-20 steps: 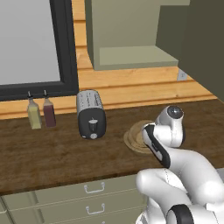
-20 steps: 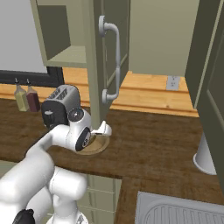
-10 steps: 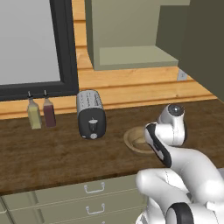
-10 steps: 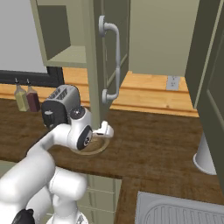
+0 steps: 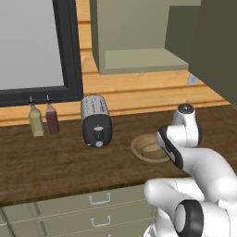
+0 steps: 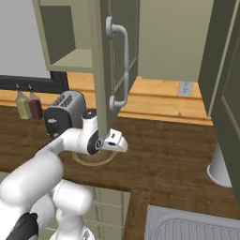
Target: Pick up the bowls on the counter and stack them on top of one another in the open cabinet. Place the smaller bowl on top of the larger bowl.
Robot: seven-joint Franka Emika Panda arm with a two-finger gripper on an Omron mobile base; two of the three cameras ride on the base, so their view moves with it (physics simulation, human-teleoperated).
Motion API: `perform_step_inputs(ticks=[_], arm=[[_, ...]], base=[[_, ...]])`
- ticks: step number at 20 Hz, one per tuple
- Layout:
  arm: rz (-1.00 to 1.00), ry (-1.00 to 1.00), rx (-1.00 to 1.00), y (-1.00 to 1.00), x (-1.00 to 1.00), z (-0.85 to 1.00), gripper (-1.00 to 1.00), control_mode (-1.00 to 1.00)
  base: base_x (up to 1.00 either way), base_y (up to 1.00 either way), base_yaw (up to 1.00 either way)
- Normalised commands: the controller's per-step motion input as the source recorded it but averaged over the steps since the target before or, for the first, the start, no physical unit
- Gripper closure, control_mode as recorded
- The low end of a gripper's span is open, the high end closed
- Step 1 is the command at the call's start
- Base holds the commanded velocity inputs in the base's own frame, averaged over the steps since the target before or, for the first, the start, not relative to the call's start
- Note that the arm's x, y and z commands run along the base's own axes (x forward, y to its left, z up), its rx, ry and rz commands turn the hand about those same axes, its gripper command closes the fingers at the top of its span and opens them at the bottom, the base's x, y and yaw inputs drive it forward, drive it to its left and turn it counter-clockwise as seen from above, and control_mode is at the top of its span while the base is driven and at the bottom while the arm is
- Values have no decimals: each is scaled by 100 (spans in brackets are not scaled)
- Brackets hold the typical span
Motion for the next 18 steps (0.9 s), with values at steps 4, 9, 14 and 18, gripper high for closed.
perform_step_inputs(ticks=[4, 9, 14, 18], arm=[[-1, 0, 3, 6, 7, -8, -100, -100], [-1, 0, 4, 22, 0, -48, -100, -100], [0, 0, 2, 15, 1, -58, -100, -100], [0, 0, 1, 1, 0, -52, -100, -100]], base=[[0, 0, 0], [0, 0, 0], [0, 0, 0], [0, 0, 0]])
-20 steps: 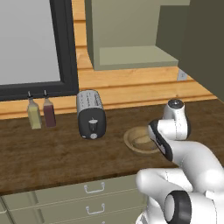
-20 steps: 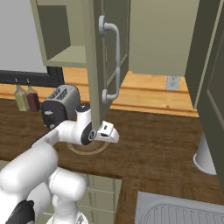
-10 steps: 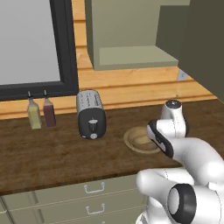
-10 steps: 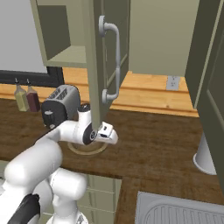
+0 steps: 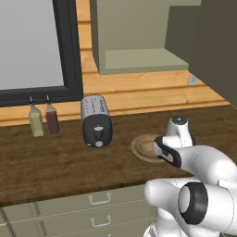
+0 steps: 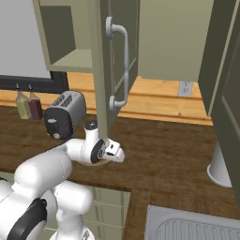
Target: Pick up the bowls on the counter and stack them on top of one another in the open cabinet. Place the smaller bowl on top of the larger bowl.
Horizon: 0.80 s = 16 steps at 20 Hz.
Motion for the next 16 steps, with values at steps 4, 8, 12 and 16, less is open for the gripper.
perform_step_inputs(ticks=[4, 8, 12, 16], arm=[[0, -2, 11, -1, 0, -20, -100, -100], [0, -3, 10, 0, 0, -13, 100, -100], [0, 0, 0, 0, 0, 0, 100, -100], [0, -11, 0, 0, -2, 44, 100, -100]], base=[[0, 0, 0], [0, 0, 0], [0, 0, 0], [0, 0, 0]])
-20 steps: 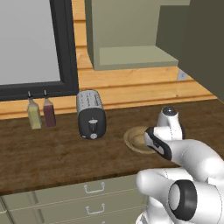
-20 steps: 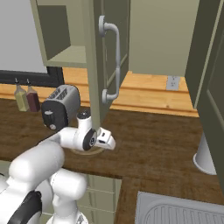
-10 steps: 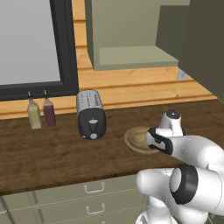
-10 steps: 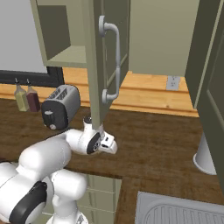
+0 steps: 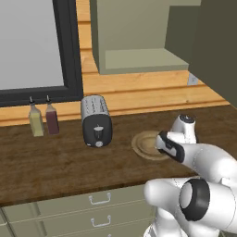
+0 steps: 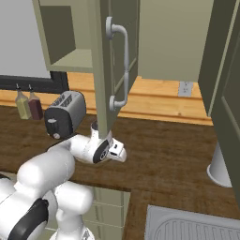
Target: Pick up the bowls on the counter and stack them on top of one another in the open cabinet. Place the smaller bowl on top of the larger bowl.
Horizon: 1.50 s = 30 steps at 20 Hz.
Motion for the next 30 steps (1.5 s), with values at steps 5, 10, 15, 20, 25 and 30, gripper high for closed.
perform_step_inputs(ticks=[5, 10, 15, 20, 25, 30], arm=[[-1, -19, 0, 0, -5, 94, 100, -100], [0, -22, 0, 7, -5, 100, 100, -100], [0, -22, -2, 11, -6, 100, 100, -100], [-5, -21, -1, 3, -13, 100, 100, -100], [-4, -16, 0, 0, -20, 100, 100, -100], [-4, -19, 0, 0, -10, 100, 100, -100]], base=[[0, 0, 0], [0, 0, 0], [0, 0, 0], [0, 0, 0], [0, 0, 0], [0, 0, 0]])
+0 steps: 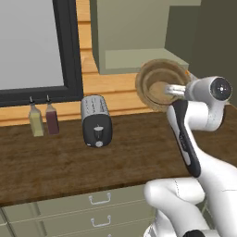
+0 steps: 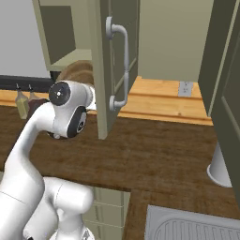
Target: Pick up the bowls on the counter and stack them on top of one another in the open cabinet. Place the smaller bowl on top of the larger bowl.
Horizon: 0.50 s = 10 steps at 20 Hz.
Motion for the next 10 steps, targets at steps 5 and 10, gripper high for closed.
perform_step_inputs(ticks=[5, 10], arm=[[-8, -6, 0, 7, 59, 100, 100, -100], [-11, -1, -2, 29, 100, 79, 100, -100]], base=[[0, 0, 0], [0, 0, 0]])
